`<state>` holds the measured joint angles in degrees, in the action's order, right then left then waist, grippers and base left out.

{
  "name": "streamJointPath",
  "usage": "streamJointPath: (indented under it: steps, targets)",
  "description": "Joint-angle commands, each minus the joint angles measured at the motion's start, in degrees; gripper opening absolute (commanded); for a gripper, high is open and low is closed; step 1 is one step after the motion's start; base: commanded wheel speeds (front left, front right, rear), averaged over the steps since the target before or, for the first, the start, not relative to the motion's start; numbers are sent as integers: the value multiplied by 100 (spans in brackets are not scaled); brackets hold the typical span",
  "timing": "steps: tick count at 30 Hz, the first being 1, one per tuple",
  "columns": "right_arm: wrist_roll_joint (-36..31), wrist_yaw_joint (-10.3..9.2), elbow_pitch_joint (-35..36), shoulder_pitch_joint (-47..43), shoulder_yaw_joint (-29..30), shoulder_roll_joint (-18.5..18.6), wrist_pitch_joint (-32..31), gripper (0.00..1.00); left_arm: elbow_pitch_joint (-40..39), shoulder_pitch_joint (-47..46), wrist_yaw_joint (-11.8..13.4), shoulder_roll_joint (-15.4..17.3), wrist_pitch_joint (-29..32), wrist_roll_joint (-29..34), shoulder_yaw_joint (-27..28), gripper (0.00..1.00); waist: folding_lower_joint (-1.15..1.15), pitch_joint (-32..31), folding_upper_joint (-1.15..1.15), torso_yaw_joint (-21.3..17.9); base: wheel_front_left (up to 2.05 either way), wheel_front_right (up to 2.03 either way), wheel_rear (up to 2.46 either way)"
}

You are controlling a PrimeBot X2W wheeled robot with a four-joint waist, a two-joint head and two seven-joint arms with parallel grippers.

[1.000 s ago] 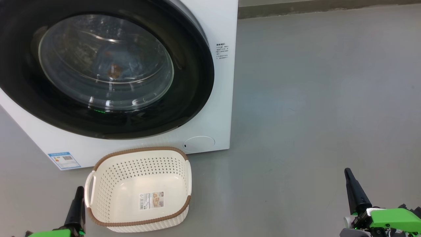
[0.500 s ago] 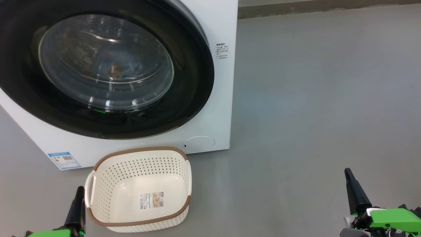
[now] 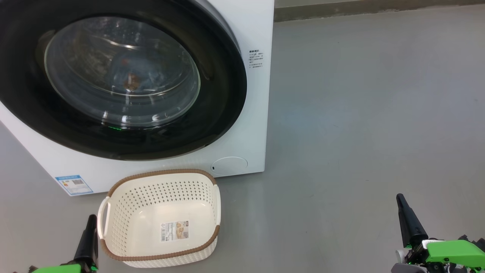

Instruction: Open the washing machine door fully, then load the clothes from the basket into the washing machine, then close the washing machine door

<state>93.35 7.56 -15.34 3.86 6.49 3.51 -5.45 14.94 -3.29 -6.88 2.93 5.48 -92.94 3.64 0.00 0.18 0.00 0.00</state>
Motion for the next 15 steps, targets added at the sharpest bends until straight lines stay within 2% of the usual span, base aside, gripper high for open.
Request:
streamJointPath:
  steps: [1, 15]
  targets:
    - [-36, -8, 137, 223, -95, 9, -24, 0, -92, -282, -60, 60, 30, 4, 200, 0, 0, 0, 0, 0, 0, 0, 0]
    - [-51, -8, 136, 224, -77, -3, -39, 0, -92, -284, -60, 49, 44, 18, 216, 0, 0, 0, 0, 0, 0, 0, 0]
